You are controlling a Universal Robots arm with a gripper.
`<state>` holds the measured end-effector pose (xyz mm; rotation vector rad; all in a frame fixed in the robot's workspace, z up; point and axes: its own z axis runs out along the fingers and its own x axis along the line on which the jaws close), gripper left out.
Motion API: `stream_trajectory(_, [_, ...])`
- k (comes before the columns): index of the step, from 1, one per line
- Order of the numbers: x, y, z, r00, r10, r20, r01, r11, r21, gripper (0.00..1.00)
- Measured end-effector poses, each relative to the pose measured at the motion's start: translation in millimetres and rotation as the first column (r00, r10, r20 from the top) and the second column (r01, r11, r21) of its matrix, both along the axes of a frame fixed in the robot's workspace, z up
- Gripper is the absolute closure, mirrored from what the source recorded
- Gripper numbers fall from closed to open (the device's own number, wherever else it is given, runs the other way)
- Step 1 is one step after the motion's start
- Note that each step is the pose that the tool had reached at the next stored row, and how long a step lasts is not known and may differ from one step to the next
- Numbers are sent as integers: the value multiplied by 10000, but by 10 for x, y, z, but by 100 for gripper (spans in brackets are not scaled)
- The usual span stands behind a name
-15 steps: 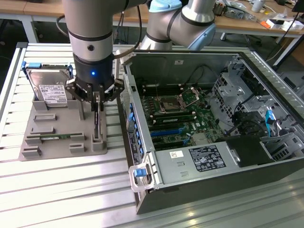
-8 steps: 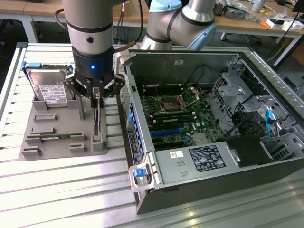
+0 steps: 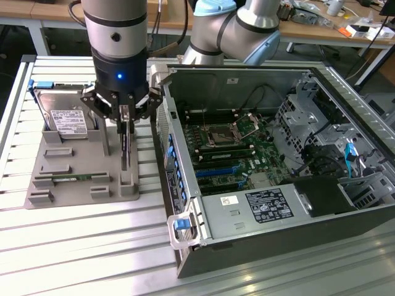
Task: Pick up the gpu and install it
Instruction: 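Pick up the gpu and move the gpu toward the slot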
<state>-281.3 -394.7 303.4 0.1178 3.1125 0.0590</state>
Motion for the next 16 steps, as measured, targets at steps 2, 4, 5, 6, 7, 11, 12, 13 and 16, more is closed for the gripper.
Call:
stream_trajectory(2, [0,0,26,10000,0,0,0,10000,0,73])
stream_trajectory(4, [0,0,55,10000,0,0,0,10000,0,73])
stream_trajectory(5, [0,0,73,10000,0,1,0,10000,1,73])
stream_trajectory(6, [0,0,79,10000,0,1,0,10000,1,73])
stream_trajectory(7, [0,0,85,10000,0,-1,0,10000,0,73])
stream_trajectory(11, [0,0,134,10000,0,0,0,10000,0,73])
stream_trajectory(12, [0,0,142,10000,0,1,0,10000,1,73])
stream_trajectory(13, [0,0,148,10000,0,1,0,10000,1,73])
stream_trajectory(16, [0,0,175,10000,-1,0,1,10000,0,73])
